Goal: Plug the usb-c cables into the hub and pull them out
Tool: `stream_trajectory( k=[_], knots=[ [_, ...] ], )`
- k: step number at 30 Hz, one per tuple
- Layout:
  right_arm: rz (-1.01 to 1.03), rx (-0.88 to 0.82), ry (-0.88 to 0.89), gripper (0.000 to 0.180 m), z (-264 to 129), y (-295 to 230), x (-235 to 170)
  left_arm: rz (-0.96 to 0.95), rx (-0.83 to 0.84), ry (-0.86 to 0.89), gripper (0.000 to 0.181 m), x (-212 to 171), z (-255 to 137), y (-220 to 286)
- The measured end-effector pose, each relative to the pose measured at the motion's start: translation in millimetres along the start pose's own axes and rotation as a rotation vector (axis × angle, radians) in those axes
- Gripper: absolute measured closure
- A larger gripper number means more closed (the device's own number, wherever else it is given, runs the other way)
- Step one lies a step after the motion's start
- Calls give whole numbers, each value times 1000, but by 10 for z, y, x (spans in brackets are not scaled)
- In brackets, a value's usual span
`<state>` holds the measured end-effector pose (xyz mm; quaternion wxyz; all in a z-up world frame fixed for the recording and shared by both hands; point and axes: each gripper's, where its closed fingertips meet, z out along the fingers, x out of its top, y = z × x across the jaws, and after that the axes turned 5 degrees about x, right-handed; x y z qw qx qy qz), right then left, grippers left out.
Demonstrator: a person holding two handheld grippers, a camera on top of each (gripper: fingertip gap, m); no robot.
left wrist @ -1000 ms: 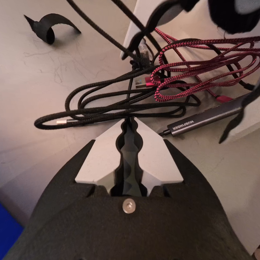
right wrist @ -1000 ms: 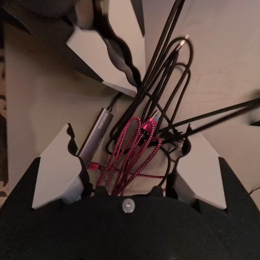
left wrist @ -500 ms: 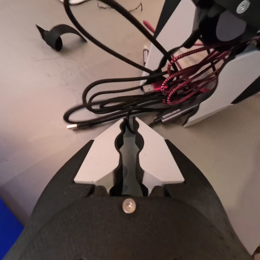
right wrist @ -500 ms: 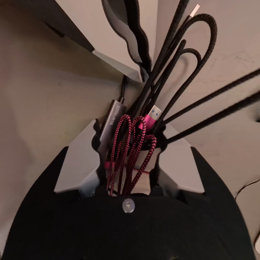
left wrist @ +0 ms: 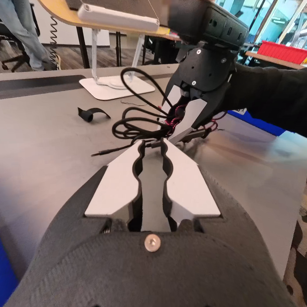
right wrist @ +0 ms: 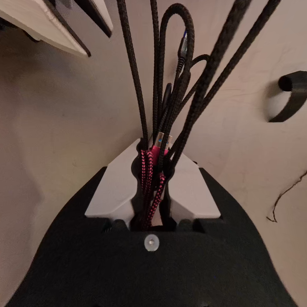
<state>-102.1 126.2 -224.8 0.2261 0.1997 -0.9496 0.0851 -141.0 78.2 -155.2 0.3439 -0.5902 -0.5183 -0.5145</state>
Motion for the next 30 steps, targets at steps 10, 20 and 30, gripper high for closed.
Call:
stream_trajectory(
  k=[10, 20, 30],
  knots=[
    [129, -29, 240, 163, -555, 240, 219, -36, -10, 6, 160, -1, 12, -40],
    [124, -266, 412, 163, -2322, 506, 267, -9, -9, -51, 158, -98, 79, -9],
    [216, -533, -41, 162, -3504, 583, -1654, 22, -8, -89, 158, -150, 129, 30]
  ],
)
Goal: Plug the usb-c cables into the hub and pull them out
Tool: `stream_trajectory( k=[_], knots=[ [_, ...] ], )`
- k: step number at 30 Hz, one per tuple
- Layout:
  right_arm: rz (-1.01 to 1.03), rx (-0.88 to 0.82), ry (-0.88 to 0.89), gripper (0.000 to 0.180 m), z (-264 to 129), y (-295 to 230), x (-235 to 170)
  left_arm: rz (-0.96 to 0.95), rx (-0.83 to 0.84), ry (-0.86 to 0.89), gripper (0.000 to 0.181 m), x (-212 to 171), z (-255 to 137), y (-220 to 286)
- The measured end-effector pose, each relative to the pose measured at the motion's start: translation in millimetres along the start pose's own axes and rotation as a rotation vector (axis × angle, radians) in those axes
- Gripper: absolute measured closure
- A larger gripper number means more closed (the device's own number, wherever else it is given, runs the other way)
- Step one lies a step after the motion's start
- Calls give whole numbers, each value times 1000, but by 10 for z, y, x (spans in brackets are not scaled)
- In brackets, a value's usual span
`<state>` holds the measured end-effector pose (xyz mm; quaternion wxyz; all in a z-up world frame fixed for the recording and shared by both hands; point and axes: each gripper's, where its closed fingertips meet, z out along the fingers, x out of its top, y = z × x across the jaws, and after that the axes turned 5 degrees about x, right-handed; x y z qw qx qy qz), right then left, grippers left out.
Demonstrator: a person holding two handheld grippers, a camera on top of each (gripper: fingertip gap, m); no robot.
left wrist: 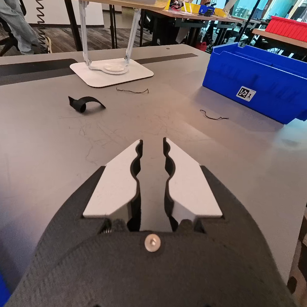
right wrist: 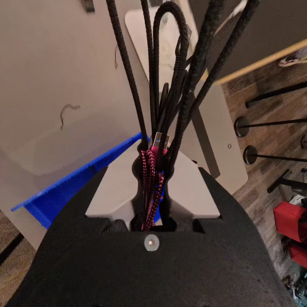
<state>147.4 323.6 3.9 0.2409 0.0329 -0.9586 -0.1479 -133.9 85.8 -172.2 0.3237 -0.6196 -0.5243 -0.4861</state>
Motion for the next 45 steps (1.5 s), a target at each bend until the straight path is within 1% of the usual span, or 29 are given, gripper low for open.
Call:
stream_trajectory(
  k=[3, 6, 9, 13, 15, 17, 20, 22, 26, 29, 33, 35, 37, 41, 45],
  knots=[
    [7, 57, -4, 161, 103, -5, -371, 10, 3, -11, 158, -13, 12, 7],
    [11, 116, 17, 161, 328, -62, -597, 24, 8, -19, 158, -24, 21, 18],
    [17, 100, 193, 161, 445, -45, -503, 28, 9, -26, 158, -34, 29, 22],
    [21, 67, 466, 161, 386, -34, -305, 31, 8, -32, 158, -40, 35, 26],
    [18, 53, 546, 161, 406, -55, -310, 38, 8, -38, 158, -49, 42, 34],
    [15, 34, 575, 161, 494, -69, -389, 44, 8, -46, 158, -60, 51, 40],
    [19, 18, 529, 162, 713, -103, -597, 52, 7, -50, 158, -66, 55, 50],
    [26, 49, 480, 162, 869, -167, -740, 53, 8, -56, 158, -73, 63, 49],
    [20, 98, 324, 160, 1191, -300, -1031, 56, 9, -62, 158, -81, 71, 49],
    [29, 123, 233, 159, 1378, -361, -1157, 57, 9, -64, 158, -84, 72, 49],
    [57, 156, 180, 160, 1489, -378, -1220, 59, 8, -66, 158, -87, 74, 52],
    [73, 202, 89, 160, 1605, -442, -1357, 59, 7, -66, 158, -88, 74, 52],
    [96, 230, 43, 160, 1694, -474, -1422, 58, 6, -66, 158, -87, 73, 52],
    [107, 286, -112, 159, 1780, -526, -1545, 59, 5, -67, 158, -90, 78, 53],
    [109, 313, -230, 157, 1803, -536, -1570, 63, 5, -71, 157, -96, 83, 53]
  ],
)
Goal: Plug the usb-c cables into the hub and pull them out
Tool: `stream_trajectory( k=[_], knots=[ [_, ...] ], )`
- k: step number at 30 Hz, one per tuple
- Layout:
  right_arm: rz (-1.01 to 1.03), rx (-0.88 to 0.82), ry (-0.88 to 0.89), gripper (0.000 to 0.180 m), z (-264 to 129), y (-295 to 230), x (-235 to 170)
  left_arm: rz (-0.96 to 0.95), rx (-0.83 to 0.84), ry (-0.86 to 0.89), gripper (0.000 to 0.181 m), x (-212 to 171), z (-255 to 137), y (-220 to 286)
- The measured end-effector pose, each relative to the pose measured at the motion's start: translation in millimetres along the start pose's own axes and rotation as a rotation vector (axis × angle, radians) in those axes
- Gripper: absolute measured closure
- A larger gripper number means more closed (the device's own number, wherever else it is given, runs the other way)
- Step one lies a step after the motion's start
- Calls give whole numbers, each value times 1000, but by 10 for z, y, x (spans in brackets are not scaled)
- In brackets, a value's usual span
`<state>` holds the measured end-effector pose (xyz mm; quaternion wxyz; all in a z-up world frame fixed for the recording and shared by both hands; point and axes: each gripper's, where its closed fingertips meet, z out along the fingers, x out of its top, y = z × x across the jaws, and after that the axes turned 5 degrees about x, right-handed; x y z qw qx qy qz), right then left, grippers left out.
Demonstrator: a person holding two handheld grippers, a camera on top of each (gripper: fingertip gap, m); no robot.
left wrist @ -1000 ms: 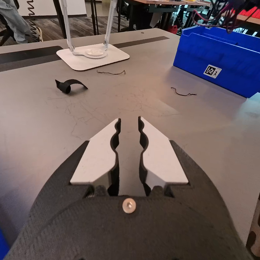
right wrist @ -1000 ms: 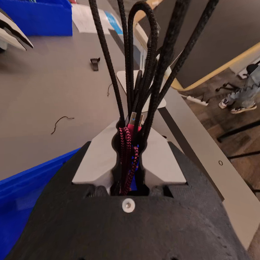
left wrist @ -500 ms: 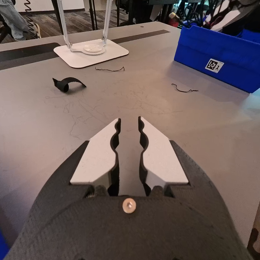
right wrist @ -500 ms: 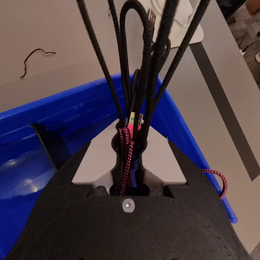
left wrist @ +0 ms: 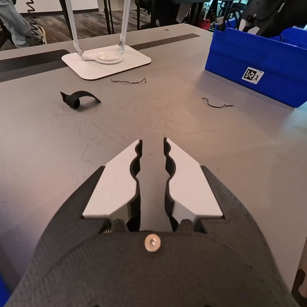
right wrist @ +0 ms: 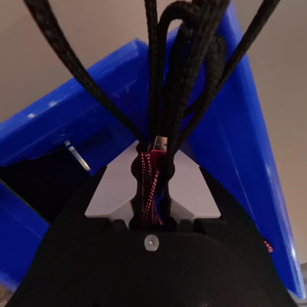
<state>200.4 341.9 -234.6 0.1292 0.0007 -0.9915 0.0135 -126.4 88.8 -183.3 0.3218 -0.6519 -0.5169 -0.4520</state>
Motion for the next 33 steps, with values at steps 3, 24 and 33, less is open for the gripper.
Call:
stream_trajectory(
  k=[3, 24, 33],
  knots=[
    [1, -84, -135, 136, 3, 92, -91, 1, -2, 2, 155, 2, 0, 1],
    [57, -546, 145, 73, -1554, -280, 388, 118, 28, 127, 145, 734, -676, 98],
    [-120, -480, 400, 84, -1494, -1384, 1299, 260, 469, -210, 137, 738, -1734, -1499]
  ],
)
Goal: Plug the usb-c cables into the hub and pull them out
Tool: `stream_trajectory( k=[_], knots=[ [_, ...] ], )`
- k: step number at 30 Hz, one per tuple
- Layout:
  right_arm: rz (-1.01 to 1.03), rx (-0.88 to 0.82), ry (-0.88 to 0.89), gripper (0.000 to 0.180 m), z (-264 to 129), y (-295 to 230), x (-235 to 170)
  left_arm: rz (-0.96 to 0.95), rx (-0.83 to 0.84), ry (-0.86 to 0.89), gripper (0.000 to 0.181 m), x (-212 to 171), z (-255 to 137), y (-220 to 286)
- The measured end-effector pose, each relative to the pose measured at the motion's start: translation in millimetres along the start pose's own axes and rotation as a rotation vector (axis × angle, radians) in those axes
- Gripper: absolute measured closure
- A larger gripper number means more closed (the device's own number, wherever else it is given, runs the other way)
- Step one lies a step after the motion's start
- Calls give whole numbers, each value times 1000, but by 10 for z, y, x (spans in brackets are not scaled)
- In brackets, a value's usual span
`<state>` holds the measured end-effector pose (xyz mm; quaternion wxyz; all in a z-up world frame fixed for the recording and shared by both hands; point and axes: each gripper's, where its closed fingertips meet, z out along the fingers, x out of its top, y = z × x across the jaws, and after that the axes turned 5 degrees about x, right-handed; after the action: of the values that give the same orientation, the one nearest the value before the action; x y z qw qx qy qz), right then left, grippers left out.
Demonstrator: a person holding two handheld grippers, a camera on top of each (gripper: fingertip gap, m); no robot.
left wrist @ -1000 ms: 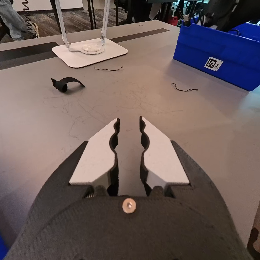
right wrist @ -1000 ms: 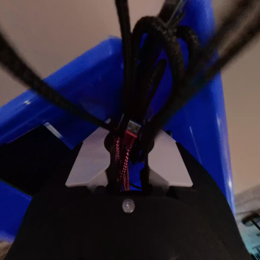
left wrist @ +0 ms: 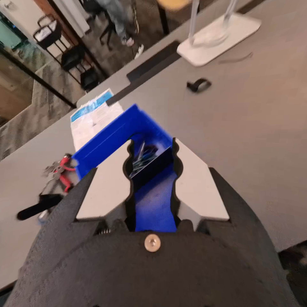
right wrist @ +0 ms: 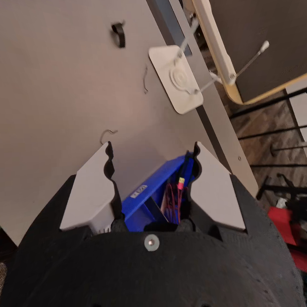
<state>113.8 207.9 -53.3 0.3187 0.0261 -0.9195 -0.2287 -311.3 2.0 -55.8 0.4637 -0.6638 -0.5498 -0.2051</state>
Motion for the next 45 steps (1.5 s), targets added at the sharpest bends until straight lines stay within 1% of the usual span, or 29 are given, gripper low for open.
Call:
stream_trajectory(
  k=[3, 5, 7, 8, 9, 10, 11, 13, 14, 15, 18, 21, 22, 24, 29, 32, 36, 40, 43, 45],
  knots=[
    [-2, 63, 75, 87, 72, -335, 195, 139, 11, -129, 141, -278, 65, -389],
    [1, 107, 118, 89, 131, -541, 287, 200, -15, -228, 139, -466, 212, -584],
    [4, 155, 139, 90, 205, -735, 331, 249, -90, -298, 138, -602, 405, -644],
    [0, 164, 140, 89, 237, -803, 336, 290, -119, -353, 133, -697, 511, -672],
    [-3, 165, 148, 89, 258, -852, 351, 349, -138, -406, 132, -799, 621, -709],
    [-4, 175, 159, 89, 271, -906, 368, 407, -194, -463, 131, -925, 710, -683],
    [1, 188, 163, 89, 282, -952, 374, 471, -242, -516, 122, -1042, 791, -664],
    [8, 205, 166, 89, 298, -1013, 369, 594, -257, -583, 122, -1196, 964, -762],
    [11, 213, 169, 89, 302, -1037, 368, 588, -280, -633, 115, -1278, 1032, -798],
    [14, 220, 171, 89, 306, -1057, 367, 568, -295, -694, 103, -1357, 1088, -833],
    [11, 232, 165, 89, 330, -1099, 349, 603, -387, -815, 104, -1552, 1181, -782],
    [1, 246, 162, 89, 363, -1132, 352, 626, -437, -912, 100, -1700, 1276, -752],
    [-2, 248, 163, 90, 375, -1135, 355, 627, -457, -933, 98, -1716, 1296, -751],
    [-4, 253, 160, 90, 402, -1133, 355, 630, -462, -957, 83, -1720, 1353, -810],
    [-7, 271, 156, 90, 482, -1145, 345, 718, -542, -985, 84, -1730, 1381, -767],
    [-13, 283, 155, 90, 532, -1166, 349, 713, -591, -1016, 83, -1757, 1394, -752],
    [-16, 295, 155, 90, 591, -1195, 356, 657, -669, -1080, 85, -1818, 1384, -726],
    [-20, 304, 152, 91, 644, -1231, 352, 682, -685, -1116, 88, -1817, 1394, -734],
    [-21, 309, 153, 91, 665, -1248, 351, 730, -658, -1123, 97, -1825, 1421, -763],
    [-19, 310, 154, 91, 672, -1256, 351, 769, -615, -1118, 108, -1830, 1453, -786]
  ],
)
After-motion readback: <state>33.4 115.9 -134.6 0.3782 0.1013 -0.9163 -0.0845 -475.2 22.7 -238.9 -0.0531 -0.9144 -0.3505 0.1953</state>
